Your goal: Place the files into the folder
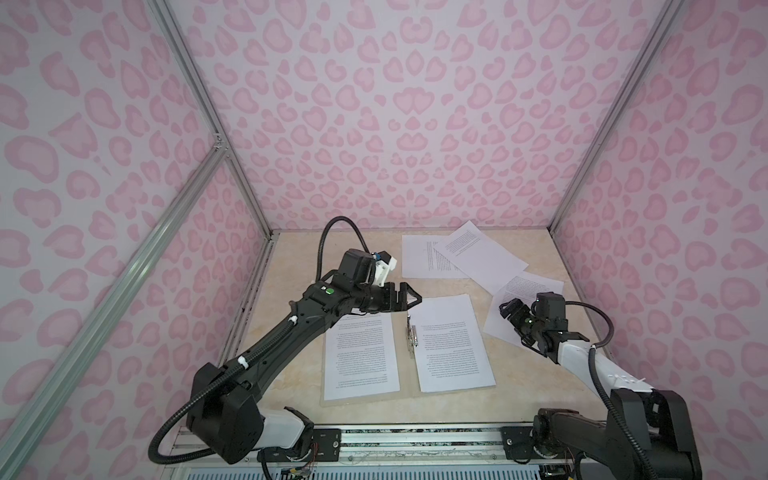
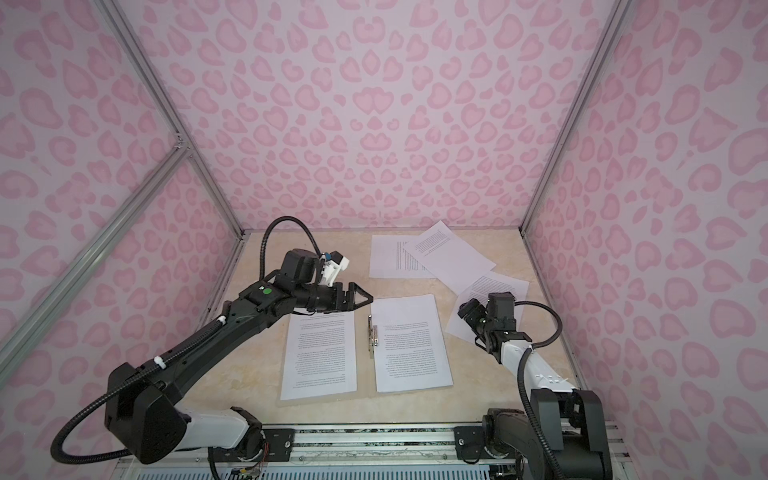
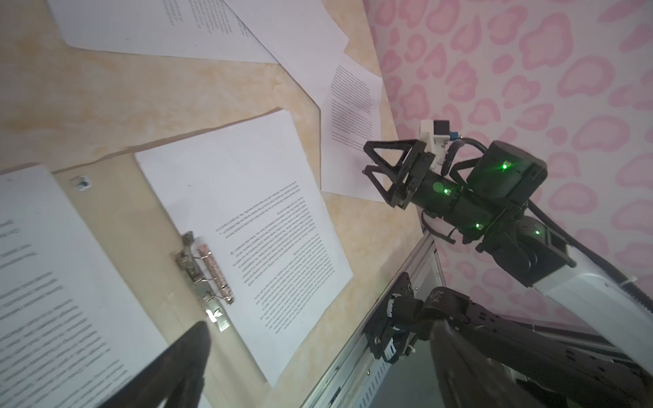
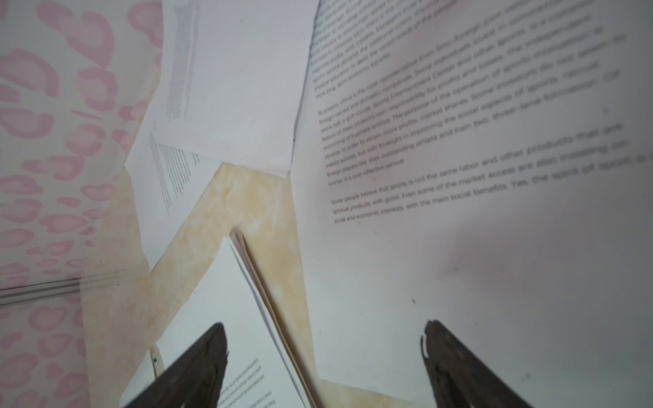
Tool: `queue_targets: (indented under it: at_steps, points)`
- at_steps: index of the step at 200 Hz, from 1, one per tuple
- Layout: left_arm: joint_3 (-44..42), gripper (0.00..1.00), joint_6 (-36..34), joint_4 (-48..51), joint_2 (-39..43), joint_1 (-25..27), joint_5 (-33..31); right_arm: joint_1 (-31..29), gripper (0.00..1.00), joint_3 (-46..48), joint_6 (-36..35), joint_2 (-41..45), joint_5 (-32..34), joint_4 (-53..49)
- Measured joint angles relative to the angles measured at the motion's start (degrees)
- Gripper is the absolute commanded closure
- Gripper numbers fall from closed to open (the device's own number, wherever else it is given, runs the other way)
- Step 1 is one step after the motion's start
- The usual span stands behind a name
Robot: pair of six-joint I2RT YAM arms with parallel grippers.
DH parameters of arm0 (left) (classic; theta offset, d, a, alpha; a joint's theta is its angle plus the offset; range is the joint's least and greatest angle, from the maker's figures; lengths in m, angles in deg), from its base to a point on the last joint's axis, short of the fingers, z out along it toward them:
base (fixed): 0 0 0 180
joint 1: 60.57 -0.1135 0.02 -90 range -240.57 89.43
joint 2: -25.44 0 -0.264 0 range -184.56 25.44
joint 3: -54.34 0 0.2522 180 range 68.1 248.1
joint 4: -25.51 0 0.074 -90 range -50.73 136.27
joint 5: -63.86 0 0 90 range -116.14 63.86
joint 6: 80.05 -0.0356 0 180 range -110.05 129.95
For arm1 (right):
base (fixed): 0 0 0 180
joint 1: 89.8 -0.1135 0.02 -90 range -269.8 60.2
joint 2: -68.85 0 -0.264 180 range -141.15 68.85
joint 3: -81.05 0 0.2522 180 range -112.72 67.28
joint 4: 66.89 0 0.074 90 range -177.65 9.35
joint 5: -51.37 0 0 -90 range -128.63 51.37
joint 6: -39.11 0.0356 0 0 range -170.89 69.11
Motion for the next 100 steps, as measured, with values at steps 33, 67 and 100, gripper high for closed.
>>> queue_targets:
  at_steps: [33,67,100]
  points:
    - [12.0,0.0,0.2,-2.0,-16.6,9.6,0.2,7.8,0.13,-7.6,-4.8,-7.6,0.9,2.3]
    - [29.7,0.0,-0.5,-1.5,-35.8,15.9,0.9,11.2,0.14,-20.7,-8.2,-23.2,2.6,4.4]
    - [45.3,0.01,-1.1,-1.4,-51.0,17.6,1.9,14.7,0.14,-26.4,-8.1,-32.3,4.1,5.7]
